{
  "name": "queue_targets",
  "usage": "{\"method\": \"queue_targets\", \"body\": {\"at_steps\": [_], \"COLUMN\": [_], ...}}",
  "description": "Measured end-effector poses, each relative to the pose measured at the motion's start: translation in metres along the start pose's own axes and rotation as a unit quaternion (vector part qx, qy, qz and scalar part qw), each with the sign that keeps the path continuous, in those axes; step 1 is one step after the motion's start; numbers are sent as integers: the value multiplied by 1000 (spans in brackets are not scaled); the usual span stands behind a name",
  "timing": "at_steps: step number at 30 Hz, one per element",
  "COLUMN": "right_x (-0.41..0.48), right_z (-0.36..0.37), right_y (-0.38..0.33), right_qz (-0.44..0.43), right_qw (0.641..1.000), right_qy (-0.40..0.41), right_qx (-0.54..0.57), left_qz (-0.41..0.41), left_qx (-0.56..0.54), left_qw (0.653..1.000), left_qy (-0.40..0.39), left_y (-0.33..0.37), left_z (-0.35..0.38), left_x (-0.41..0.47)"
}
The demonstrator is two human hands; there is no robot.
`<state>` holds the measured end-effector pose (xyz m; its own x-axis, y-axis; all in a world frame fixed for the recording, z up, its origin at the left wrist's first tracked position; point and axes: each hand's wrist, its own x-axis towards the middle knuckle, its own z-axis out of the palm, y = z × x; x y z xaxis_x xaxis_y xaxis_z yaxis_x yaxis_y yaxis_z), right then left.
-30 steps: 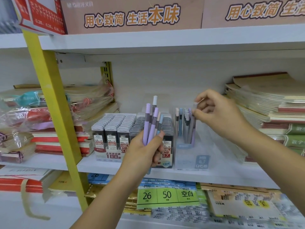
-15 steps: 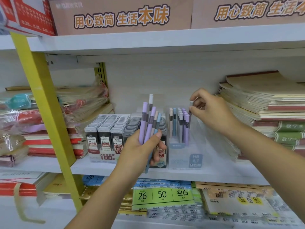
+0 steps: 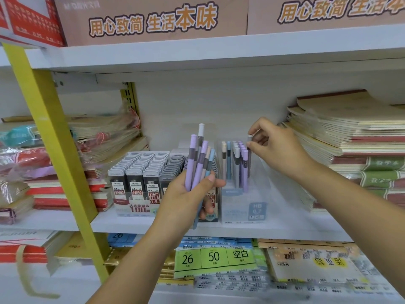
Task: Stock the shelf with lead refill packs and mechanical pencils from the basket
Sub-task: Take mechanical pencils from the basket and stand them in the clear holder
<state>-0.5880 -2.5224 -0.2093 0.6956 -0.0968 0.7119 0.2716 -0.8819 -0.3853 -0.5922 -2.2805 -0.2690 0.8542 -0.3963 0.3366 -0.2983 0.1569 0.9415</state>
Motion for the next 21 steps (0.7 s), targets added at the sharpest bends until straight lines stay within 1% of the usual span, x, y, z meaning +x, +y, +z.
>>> {"method": "queue_targets", "body": {"at_steps": [5,11,15,17,19,20,21], "right_x": [2,0,7,11,13,13,11], "right_z": [1,3,3,3,1,0,-2], "right_y": [1,0,3,5,5,4,2], "right_qz": [4,-10,-31,-4,36,51,59], "right_qw": [1000,999,993,991,987,986,989], "right_qy": [3,-33,-40,-55,-89,-95,-82], "right_qx": [-15,-36,-103,-121,-131,-126,-110], "left_qz": [-3,-18,-24,-32,-42,-46,-51], "left_qx": [10,35,36,32,26,18,7], "left_qw": [999,998,998,998,998,998,998], "left_qy": [-32,-39,-36,-33,-28,-25,-27], "left_y": [1,-4,-6,-5,-3,-2,-2], "left_z": [4,3,2,2,3,3,3], "left_x": [-1,0,1,1,1,1,2]}}
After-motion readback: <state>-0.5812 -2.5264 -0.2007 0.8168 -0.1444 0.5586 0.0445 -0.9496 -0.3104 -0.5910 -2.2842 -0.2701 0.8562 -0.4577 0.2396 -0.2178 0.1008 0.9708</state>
